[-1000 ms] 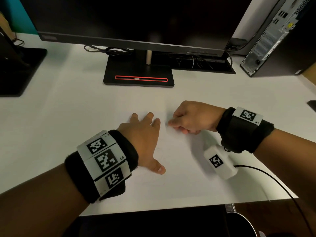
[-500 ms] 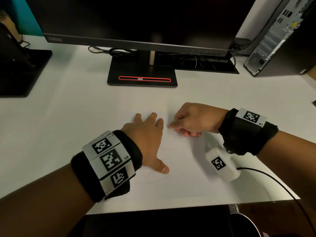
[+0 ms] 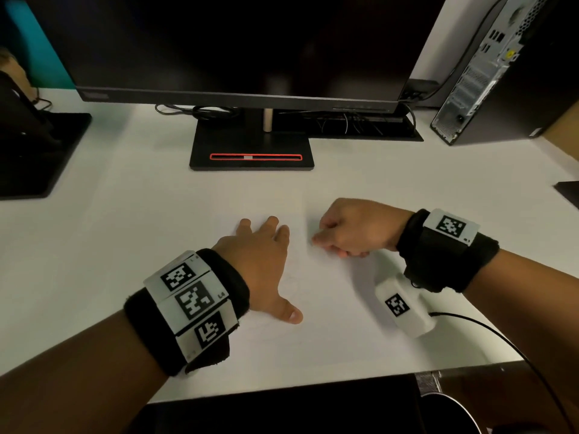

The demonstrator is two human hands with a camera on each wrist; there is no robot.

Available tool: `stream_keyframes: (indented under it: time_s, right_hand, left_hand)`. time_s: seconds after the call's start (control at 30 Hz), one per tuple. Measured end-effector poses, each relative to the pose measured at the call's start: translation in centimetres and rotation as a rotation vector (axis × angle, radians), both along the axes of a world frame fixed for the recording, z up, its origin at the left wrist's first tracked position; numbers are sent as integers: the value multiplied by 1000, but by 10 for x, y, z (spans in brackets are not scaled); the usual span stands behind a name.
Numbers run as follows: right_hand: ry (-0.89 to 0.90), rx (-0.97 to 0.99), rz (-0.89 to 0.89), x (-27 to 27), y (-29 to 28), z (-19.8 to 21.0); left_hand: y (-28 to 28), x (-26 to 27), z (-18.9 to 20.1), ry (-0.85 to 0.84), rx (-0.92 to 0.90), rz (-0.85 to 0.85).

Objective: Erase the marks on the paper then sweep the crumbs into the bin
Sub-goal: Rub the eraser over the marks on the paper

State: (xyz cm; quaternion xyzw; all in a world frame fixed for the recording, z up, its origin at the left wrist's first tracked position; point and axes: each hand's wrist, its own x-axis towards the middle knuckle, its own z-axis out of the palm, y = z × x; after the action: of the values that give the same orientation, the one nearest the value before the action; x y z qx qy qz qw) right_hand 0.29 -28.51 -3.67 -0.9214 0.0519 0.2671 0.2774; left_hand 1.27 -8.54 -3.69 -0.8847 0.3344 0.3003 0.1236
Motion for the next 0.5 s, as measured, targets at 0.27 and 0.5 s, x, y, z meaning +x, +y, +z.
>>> stream_keyframes:
  time_s: [0.27,0.5]
  right_hand:
    - [-118,242,-353,-18,-20,15]
    - [320,1198,-702,-42,22,-21]
  left_hand:
    - [2,0,1,22,-1,8]
    - [6,-2,1,8,-37,10]
